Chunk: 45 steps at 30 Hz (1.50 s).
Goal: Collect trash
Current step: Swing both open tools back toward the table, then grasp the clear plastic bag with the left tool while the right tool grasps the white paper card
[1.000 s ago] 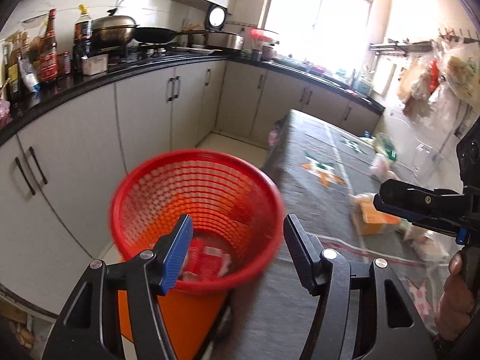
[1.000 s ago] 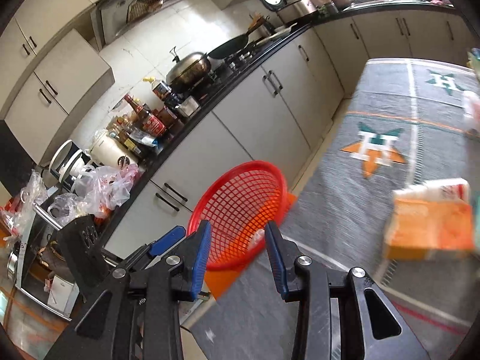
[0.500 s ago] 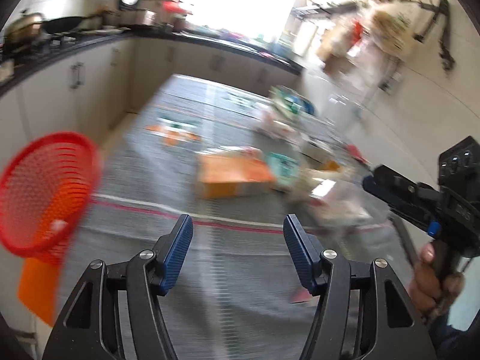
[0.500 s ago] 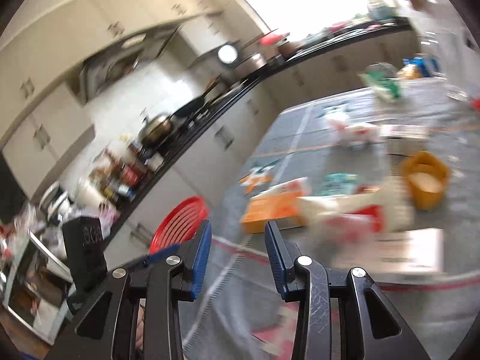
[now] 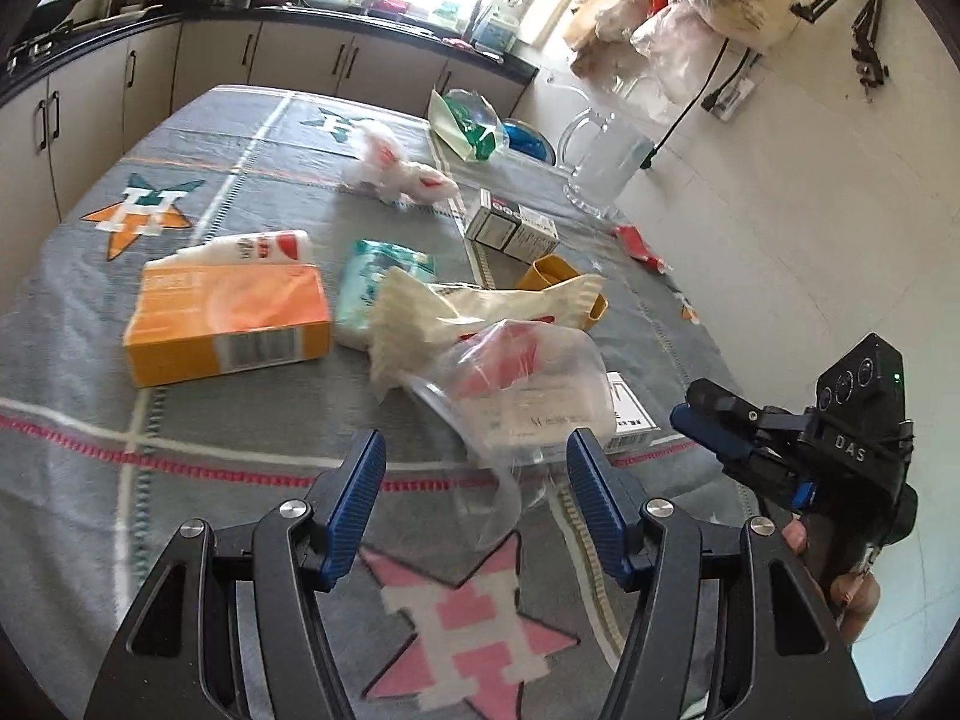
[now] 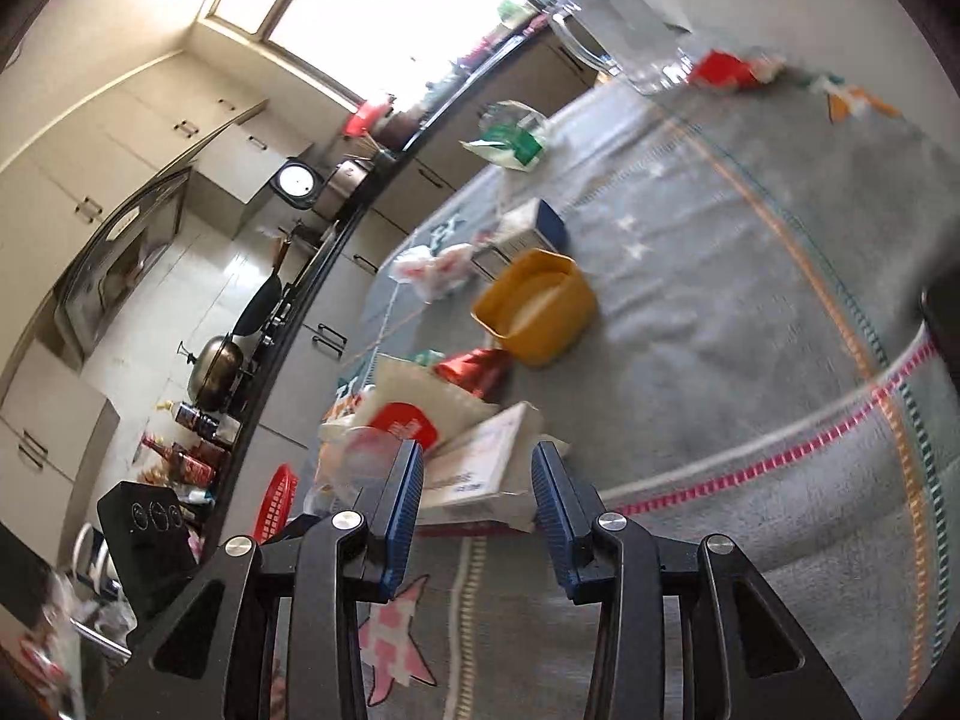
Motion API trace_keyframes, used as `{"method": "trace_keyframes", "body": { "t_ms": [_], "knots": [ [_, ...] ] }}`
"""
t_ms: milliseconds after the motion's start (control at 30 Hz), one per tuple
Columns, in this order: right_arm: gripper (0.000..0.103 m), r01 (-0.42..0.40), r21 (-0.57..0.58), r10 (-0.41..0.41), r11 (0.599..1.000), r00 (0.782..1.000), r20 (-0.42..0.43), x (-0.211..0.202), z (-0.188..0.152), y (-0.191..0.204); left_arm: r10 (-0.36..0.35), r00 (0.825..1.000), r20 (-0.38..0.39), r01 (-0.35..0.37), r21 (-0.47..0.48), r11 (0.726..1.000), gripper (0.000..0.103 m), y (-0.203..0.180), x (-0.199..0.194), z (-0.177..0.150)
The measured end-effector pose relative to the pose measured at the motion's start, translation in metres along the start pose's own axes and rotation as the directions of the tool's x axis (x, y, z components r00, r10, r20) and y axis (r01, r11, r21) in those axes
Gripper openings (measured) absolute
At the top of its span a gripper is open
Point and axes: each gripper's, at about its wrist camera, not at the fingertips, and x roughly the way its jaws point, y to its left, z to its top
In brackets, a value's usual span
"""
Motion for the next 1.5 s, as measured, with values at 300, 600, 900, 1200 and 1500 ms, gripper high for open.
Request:
{"method": "trace_keyframes", "body": {
  "t_ms": [300, 600, 900, 1200, 1500],
  "knots": [
    [0.042, 0.006, 0.051, -0.003, 0.999, 0.998, -0.057, 0.021, -0.002, -0.016, -0.023, 1.000, -0.009, 0.023, 0.024, 0.999, 0.009, -0.008, 0.021, 0.008],
    [0.026, -0.007, -0.006, 0.006, 1.000, 0.997, -0.081, 0.040, -0.007, -0.002, 0.015, 0.996, 0.089, -0.020, 0.060, 0.998, 0.004, -0.002, -0.020, -0.005],
    [0.014, -0.006, -0.128, 0.001, 0.992, 0.999, -0.035, 0.030, -0.016, 0.029, 0.033, 0.992, 0.126, -0.040, 0.053, 0.998, 0.004, 0.009, -0.041, -0.016],
    [0.011, 0.000, -0.189, 0.005, 0.982, 1.000, 0.023, 0.004, -0.016, 0.050, 0.031, 0.988, 0.150, -0.038, 0.045, 0.998, 0.004, 0.011, -0.054, -0.017],
    [0.008, -0.019, -0.217, 0.029, 0.976, 0.999, 0.041, -0.013, -0.020, 0.063, 0.032, 0.985, 0.167, -0.039, 0.041, 0.998, 0.004, 0.011, -0.065, -0.018]
  ]
}}
